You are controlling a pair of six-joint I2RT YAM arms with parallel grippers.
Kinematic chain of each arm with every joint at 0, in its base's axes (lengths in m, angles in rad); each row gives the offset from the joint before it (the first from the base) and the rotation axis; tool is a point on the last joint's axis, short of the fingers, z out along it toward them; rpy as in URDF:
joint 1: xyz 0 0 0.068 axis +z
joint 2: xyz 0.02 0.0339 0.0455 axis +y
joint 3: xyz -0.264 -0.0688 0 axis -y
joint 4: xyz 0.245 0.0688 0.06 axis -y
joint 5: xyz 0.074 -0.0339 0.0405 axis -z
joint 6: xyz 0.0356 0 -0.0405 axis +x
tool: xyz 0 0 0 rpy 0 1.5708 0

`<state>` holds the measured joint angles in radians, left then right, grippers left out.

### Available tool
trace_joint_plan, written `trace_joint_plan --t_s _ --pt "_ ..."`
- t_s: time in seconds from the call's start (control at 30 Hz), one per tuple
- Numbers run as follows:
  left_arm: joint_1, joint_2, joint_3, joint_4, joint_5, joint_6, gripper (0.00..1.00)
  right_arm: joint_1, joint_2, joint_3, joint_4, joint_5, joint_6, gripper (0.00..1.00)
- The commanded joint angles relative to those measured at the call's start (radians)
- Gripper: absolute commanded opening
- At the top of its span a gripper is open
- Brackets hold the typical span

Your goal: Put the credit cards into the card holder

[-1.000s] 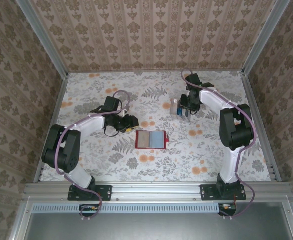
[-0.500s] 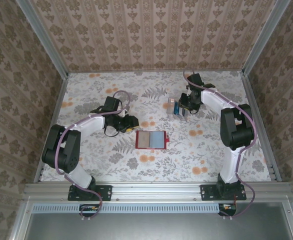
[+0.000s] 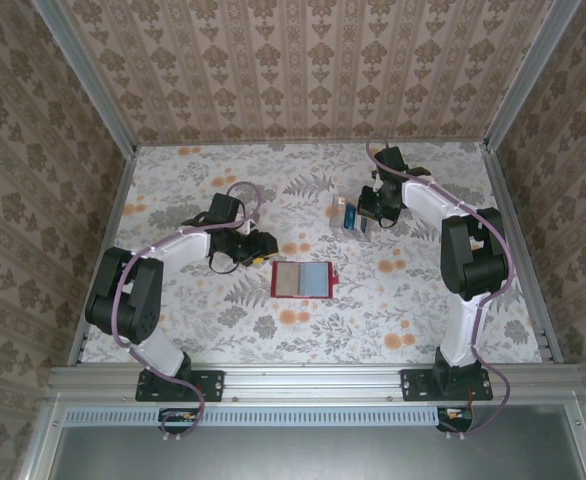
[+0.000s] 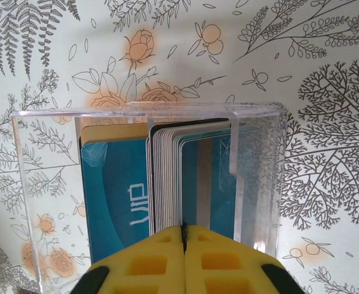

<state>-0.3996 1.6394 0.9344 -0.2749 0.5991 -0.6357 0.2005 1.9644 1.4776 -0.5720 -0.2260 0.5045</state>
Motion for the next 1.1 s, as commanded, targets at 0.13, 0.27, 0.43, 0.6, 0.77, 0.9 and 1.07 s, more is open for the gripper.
trace_joint_plan --t_s 0.13,0.27,0.43,0.6,0.77,0.9,1.07 --pt "-0.004 0.01 0.009 0.005 0.005 -0.004 0.43 -0.001 -0.033 0.017 -0.029 -0.008 -0.005 0.03" --pt "-0.004 0.013 0.011 0.005 0.007 -0.004 0.43 -0.005 -0.05 0.024 -0.055 0.014 -0.019 0.02" --pt "-0.004 0.018 0.015 0.011 0.01 -0.007 0.43 -0.014 -0.066 0.012 -0.072 0.03 -0.035 0.01" --pt "-0.004 0.018 0.015 0.01 0.013 -0.006 0.43 -0.022 -0.09 -0.016 -0.065 0.027 -0.041 0.0" --pt "-0.004 0.004 0.029 -0.006 0.013 -0.007 0.43 -0.035 -0.134 -0.051 -0.032 -0.02 -0.051 0.0" --pt "-0.003 -0.024 0.04 -0.026 0.008 -0.006 0.43 -0.047 -0.191 -0.091 -0.009 -0.052 -0.072 0.0" --pt "-0.009 -0.043 0.045 -0.034 0.014 0.005 0.43 -0.062 -0.282 -0.144 -0.008 -0.06 -0.095 0.0"
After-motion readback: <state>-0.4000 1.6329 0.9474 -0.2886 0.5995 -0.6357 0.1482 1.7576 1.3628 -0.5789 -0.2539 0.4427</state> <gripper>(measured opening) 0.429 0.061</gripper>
